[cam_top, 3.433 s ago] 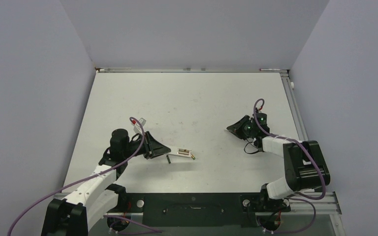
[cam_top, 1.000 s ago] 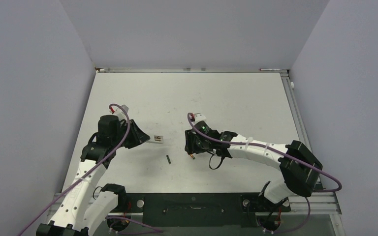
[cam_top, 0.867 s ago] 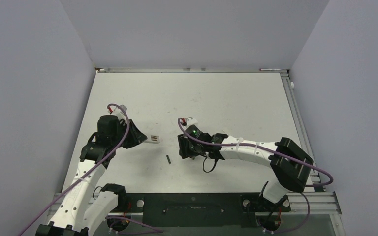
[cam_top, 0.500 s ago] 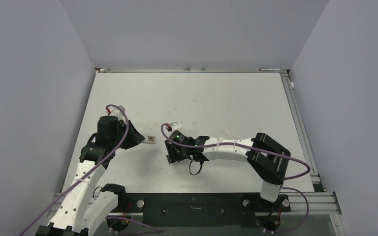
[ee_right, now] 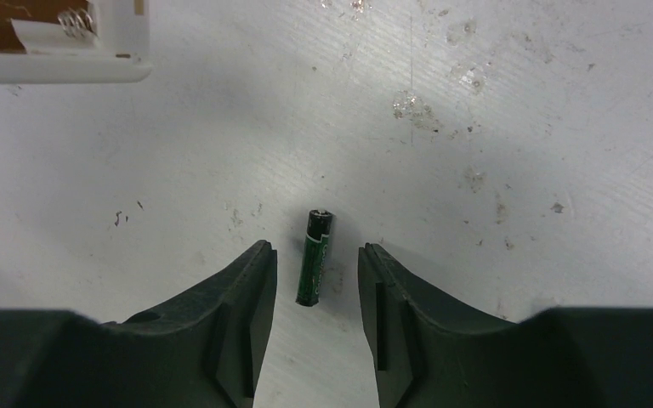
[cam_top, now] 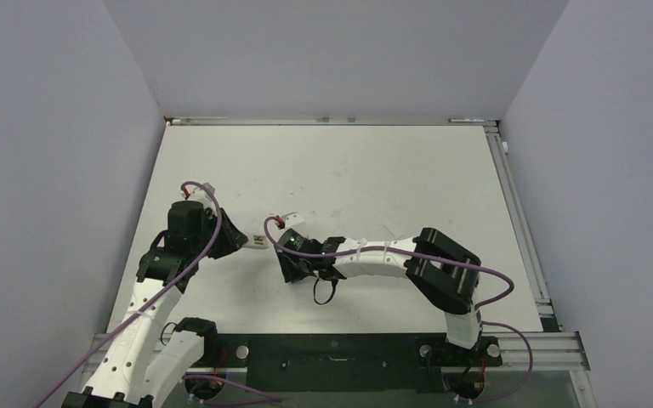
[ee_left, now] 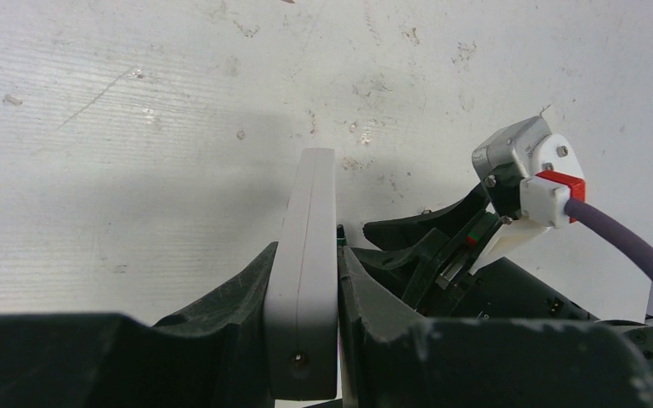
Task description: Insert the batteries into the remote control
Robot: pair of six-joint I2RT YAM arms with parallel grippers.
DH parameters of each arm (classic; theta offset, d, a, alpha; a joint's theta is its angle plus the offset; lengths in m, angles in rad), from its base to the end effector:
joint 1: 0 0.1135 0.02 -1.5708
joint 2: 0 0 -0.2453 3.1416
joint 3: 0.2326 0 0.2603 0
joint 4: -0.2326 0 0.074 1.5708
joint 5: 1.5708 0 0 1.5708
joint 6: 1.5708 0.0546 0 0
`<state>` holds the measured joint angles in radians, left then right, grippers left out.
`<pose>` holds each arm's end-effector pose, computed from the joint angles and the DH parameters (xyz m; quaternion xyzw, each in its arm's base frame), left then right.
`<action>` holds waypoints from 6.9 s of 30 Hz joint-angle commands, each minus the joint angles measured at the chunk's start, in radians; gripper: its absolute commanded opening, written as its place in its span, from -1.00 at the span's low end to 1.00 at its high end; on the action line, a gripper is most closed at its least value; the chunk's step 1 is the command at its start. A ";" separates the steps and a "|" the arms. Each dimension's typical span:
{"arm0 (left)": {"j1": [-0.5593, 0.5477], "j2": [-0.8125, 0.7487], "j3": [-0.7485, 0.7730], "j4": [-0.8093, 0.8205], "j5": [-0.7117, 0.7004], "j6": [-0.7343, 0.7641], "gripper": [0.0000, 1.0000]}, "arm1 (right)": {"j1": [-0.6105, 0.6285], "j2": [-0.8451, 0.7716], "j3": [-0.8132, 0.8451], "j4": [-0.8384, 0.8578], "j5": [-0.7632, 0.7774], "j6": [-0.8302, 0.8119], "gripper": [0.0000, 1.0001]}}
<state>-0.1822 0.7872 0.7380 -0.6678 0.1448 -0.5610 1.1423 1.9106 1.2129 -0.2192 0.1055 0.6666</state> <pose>0.1946 -0.0439 0.2506 -0.1415 0.8973 -0.2113 0.3609 0.1766 0.3728 0.1262 -0.2064 0.9231 0.2212 0.2375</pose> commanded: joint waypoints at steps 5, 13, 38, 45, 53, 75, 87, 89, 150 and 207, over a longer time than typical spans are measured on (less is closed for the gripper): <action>0.005 -0.018 0.044 0.006 -0.021 0.004 -1.00 | 0.031 0.042 0.060 -0.037 0.099 0.001 -0.31; 0.005 -0.019 0.039 0.006 -0.004 -0.004 -1.00 | 0.043 0.056 0.062 -0.095 0.157 -0.008 -0.51; 0.003 -0.016 -0.066 0.095 0.221 -0.097 -1.00 | -0.003 -0.046 -0.038 -0.234 0.212 -0.076 -0.83; 0.003 -0.006 -0.170 0.215 0.364 -0.165 -1.00 | -0.018 -0.088 -0.098 -0.241 0.215 -0.084 -0.83; -0.020 0.028 -0.257 0.358 0.435 -0.240 -1.00 | -0.071 -0.158 -0.177 -0.237 0.213 -0.097 -0.83; -0.271 0.268 -0.411 0.868 0.300 -0.484 -1.00 | -0.178 -0.304 -0.313 -0.211 0.142 -0.115 -0.83; -0.324 0.434 -0.469 1.059 0.276 -0.518 -0.78 | -0.195 -0.341 -0.315 -0.216 0.134 -0.105 -0.83; -0.332 0.460 -0.472 1.073 0.275 -0.515 -0.60 | -0.199 -0.348 -0.317 -0.219 0.133 -0.104 -0.83; -0.401 0.098 -0.310 0.571 0.307 -0.427 0.47 | -0.158 -0.875 -0.737 0.475 -0.032 0.461 -0.83; -0.395 0.070 -0.505 1.293 0.551 -0.783 -1.00 | -0.065 -0.794 -0.822 0.860 -0.109 0.618 -0.50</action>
<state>-0.5777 0.8627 0.2192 0.5514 0.6689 -1.3499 1.0687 1.1797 0.3901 0.6853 -0.0128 1.3422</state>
